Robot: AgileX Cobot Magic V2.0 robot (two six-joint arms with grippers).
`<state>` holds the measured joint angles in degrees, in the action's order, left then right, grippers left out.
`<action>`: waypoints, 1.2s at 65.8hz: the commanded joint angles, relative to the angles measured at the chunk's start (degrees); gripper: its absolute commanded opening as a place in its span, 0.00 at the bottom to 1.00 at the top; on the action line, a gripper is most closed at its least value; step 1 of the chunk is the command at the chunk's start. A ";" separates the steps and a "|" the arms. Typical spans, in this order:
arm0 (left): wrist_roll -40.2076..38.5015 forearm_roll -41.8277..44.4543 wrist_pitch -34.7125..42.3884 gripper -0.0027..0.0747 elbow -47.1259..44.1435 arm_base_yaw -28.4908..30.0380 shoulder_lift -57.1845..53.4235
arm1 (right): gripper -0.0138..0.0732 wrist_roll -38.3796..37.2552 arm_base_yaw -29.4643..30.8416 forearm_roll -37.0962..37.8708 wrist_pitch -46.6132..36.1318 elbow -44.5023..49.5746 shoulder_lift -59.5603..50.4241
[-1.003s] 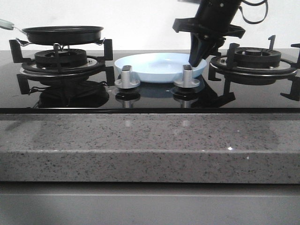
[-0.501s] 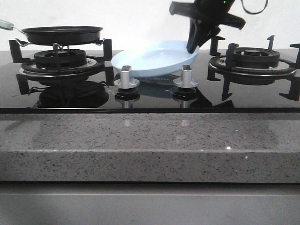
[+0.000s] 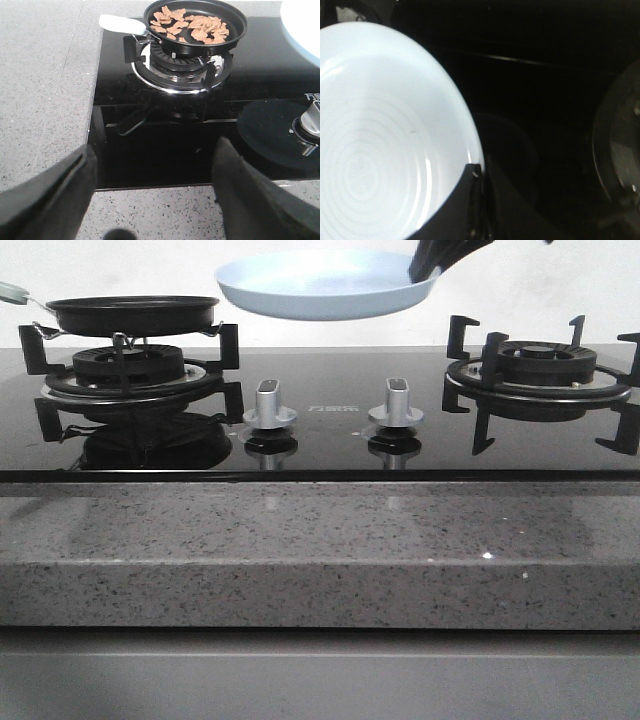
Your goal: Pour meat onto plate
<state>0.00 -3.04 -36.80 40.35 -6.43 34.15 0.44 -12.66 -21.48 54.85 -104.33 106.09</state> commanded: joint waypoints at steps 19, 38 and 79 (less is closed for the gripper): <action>0.00 -0.06 4.47 0.67 1.46 -0.44 0.41 | 0.08 3.03 0.11 -4.75 -10.18 20.56 -18.62; 0.00 -0.06 4.47 0.67 1.46 -0.44 0.41 | 0.08 3.03 0.00 -5.76 -12.95 31.45 -21.19; 0.00 -0.72 4.47 0.67 1.46 -0.44 0.41 | 0.08 3.03 0.00 -3.33 -13.72 33.06 -21.13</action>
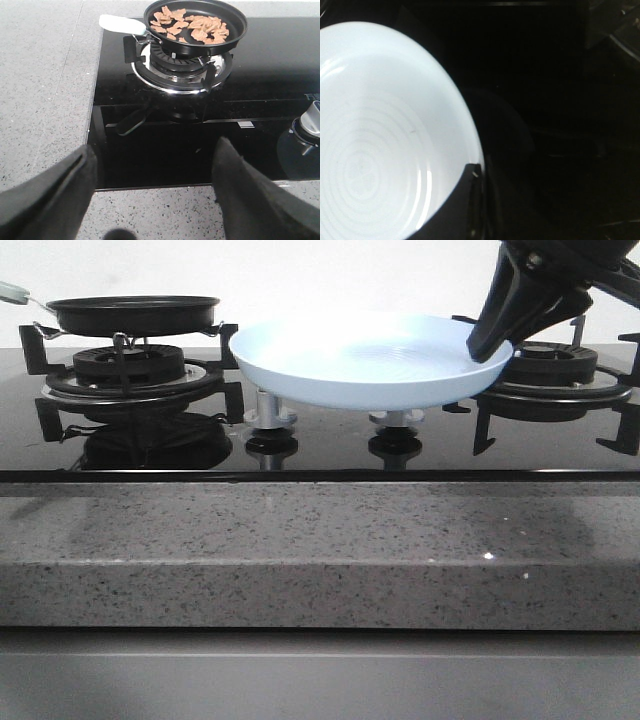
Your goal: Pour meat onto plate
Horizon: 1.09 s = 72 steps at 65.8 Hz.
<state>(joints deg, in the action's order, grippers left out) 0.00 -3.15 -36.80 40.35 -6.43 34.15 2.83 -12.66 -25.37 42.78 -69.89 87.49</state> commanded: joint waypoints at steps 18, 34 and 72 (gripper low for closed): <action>0.00 -0.62 4.47 0.67 1.46 -0.44 0.41 | 0.08 0.64 0.00 1.48 0.55 -1.37 -2.53; -0.33 -2.36 5.33 0.67 1.68 -0.34 1.58 | 0.08 0.64 0.00 1.48 0.54 -1.37 -2.53; 4.28 -14.36 7.23 0.78 15.00 8.55 25.68 | 0.08 0.64 0.00 1.48 0.54 -1.37 -2.53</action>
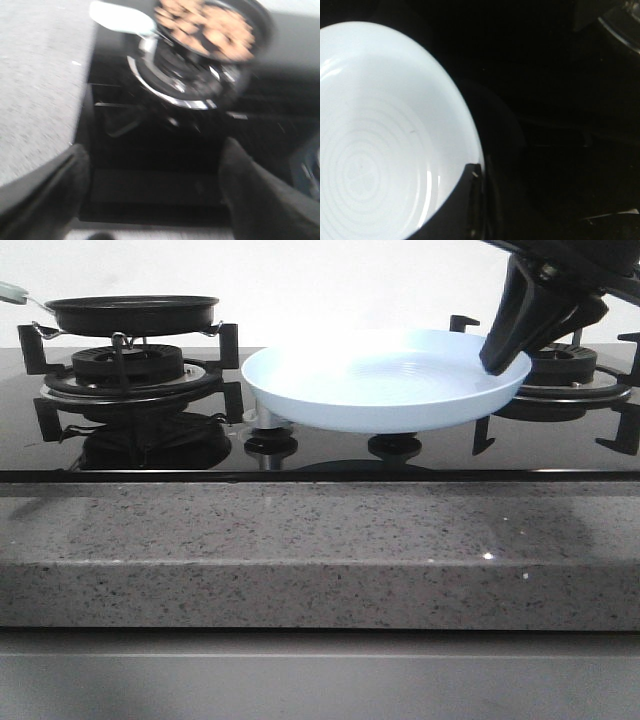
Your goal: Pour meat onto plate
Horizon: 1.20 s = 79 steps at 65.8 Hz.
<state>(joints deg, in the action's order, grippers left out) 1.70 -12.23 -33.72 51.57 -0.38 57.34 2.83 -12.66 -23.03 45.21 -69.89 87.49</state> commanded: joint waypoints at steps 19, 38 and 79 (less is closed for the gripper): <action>21.24 -40.10 3.69 0.76 8.90 13.63 15.23 | 0.08 0.64 0.00 -0.86 -1.89 -1.37 -2.53; 35.30 -66.26 0.10 0.76 11.37 15.35 25.65 | 0.08 0.64 0.00 -0.91 -1.89 -1.37 -2.53; 37.78 -80.73 -9.77 0.76 19.44 15.35 39.83 | 0.08 0.64 0.00 -0.91 -1.89 -1.37 -2.53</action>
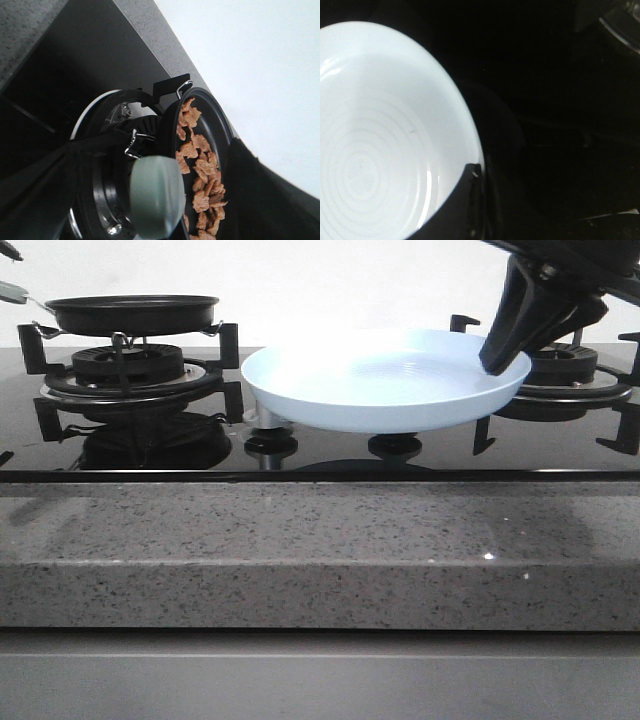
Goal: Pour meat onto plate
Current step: 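Grasp the pan's green handle with the left gripper and lift it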
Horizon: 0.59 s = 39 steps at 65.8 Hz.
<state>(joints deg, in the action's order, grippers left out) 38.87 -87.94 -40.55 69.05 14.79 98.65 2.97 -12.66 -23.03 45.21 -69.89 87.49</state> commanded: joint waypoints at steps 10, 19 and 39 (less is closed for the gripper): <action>1.59 -7.83 -4.58 0.71 1.96 0.18 -0.86 | 0.08 0.50 0.00 -0.91 -1.89 -1.37 -2.53; 1.59 -8.59 -4.50 0.53 1.96 0.18 -0.86 | 0.08 0.50 0.00 -0.91 -1.89 -1.37 -2.53; 1.59 -9.29 -4.25 0.22 1.96 0.18 -0.37 | 0.08 0.50 0.00 -0.91 -1.89 -1.37 -2.53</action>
<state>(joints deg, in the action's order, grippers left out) 40.27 -93.61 -42.93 69.17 14.79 100.69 3.05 -12.66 -23.03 45.21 -69.89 87.49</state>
